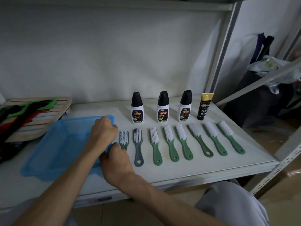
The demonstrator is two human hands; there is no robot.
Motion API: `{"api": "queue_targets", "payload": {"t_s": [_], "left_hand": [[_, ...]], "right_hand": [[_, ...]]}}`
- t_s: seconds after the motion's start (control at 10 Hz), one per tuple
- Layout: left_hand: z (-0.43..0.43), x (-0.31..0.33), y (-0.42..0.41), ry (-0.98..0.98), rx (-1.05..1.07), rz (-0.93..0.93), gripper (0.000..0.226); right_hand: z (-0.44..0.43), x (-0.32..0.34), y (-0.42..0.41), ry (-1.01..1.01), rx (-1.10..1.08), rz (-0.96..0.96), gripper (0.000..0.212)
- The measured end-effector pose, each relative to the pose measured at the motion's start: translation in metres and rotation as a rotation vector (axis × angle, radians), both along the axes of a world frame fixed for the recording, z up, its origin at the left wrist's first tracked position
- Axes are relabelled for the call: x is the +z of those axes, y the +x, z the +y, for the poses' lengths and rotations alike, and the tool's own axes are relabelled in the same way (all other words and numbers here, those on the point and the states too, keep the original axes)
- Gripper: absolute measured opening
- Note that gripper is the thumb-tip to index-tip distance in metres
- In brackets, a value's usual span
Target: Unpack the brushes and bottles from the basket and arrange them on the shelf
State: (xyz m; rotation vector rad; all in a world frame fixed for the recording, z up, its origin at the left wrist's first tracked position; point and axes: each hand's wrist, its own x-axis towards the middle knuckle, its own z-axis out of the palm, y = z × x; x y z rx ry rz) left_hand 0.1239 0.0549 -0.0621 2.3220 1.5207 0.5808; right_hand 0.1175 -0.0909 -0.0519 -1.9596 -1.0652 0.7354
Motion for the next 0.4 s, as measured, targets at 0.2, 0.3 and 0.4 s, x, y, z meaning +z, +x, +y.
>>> {"api": "queue_targets", "payload": {"t_s": [0.2, 0.3, 0.4], "left_hand": [[0.001, -0.002, -0.001, -0.025, 0.001, -0.012, 0.026], [-0.005, 0.006, -0.003, -0.013, -0.023, -0.032, 0.034], [-0.013, 0.023, -0.005, 0.096, -0.022, -0.260, 0.041]], "right_hand": [[-0.002, 0.002, -0.001, -0.010, 0.008, 0.016, 0.033], [-0.003, 0.001, -0.001, -0.003, 0.001, 0.026, 0.034], [-0.008, 0.010, 0.002, 0.034, -0.059, -0.054, 0.033]]}}
